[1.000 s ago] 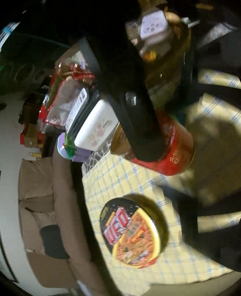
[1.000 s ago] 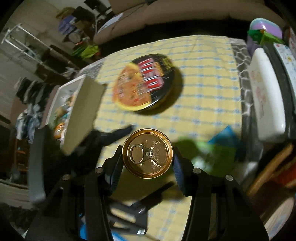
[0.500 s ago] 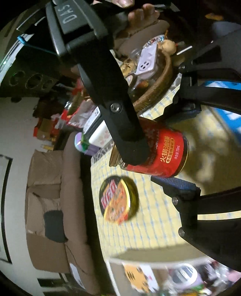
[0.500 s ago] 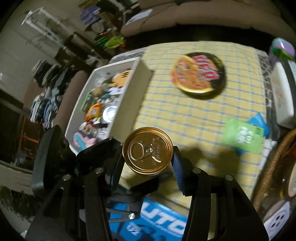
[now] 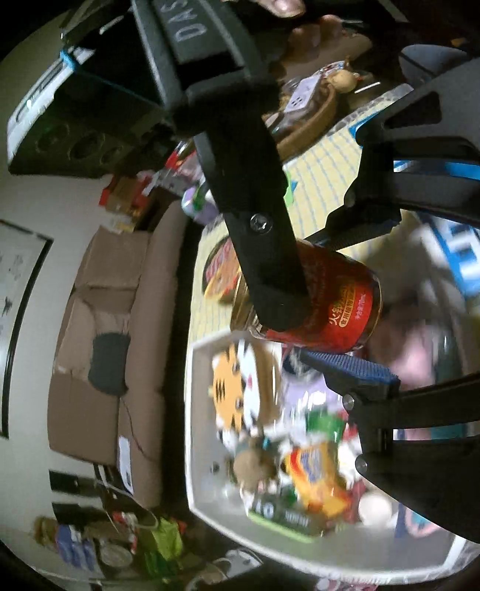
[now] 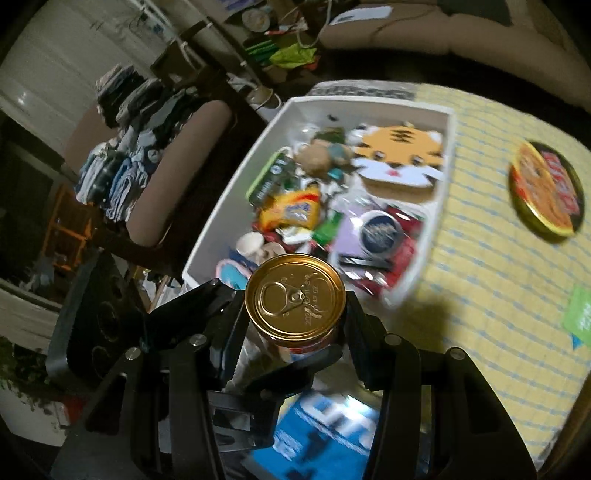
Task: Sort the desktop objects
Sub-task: 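Lift and carry the gold can and red jar over the bin with both tools, then lower the can and red jar into the bin and open both tools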
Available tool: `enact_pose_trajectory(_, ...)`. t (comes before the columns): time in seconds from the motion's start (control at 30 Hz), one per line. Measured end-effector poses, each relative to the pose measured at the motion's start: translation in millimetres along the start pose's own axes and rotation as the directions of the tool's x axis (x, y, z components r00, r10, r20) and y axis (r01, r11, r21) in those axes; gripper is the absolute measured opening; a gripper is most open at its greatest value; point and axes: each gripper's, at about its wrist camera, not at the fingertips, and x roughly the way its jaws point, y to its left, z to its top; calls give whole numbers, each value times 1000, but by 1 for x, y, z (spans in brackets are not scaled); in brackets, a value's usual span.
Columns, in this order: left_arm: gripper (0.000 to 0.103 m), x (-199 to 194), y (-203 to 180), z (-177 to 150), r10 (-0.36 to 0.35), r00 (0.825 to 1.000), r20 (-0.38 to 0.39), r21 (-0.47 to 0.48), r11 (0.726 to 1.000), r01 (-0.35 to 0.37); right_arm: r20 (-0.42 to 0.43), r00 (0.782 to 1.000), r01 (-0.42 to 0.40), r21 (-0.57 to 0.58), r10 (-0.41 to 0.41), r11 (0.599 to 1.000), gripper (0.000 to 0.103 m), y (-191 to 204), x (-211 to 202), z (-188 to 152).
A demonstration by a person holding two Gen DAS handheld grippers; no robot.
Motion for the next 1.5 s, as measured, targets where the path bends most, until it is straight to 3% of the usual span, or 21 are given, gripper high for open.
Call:
enact_pose_trajectory(0.1,66,1,36,12,43,999,-14,-4,999,-43,22,999,26,-6,-26,1000,47,22,14,25)
enact_pose_trajectory(0.27,67,1,85,28,83,997,-10,-44,996,-83,59,992,108,11,-108,994,47,31,36,66)
enact_pose_trajectory(0.4,67,5,121,23,108,994,-30,-88,990,-110,47,973,226,18,-227,974,47,15,70,88)
enact_pose_trajectory(0.57,68,15,144,11,101,994,-47,-111,988,-106,11,963,268,59,-270,962,47,-13,122,94)
enact_pose_trajectory(0.83,68,28,146,-1,96,991,-92,-99,990,-105,1,930,366,27,-367,930,47,-24,164,90)
enact_pose_trajectory(1.03,70,27,143,-1,74,994,-79,-102,991,-82,54,943,327,40,-328,944,47,-22,163,95)
enact_pose_trajectory(1.17,70,28,144,-2,75,993,-86,-102,991,-83,19,922,387,2,-387,922,47,-24,180,89)
enact_pose_trajectory(1.27,70,28,145,-2,72,993,-91,-109,991,-82,21,891,454,-31,-454,890,47,-27,189,83)
enact_pose_trajectory(1.37,70,30,145,-3,72,993,-96,-106,991,-82,50,904,425,-9,-424,905,47,-33,188,80)
enact_pose_trajectory(1.5,70,31,146,-2,77,992,-102,-103,991,-87,23,900,437,-36,-436,899,47,-33,195,80)
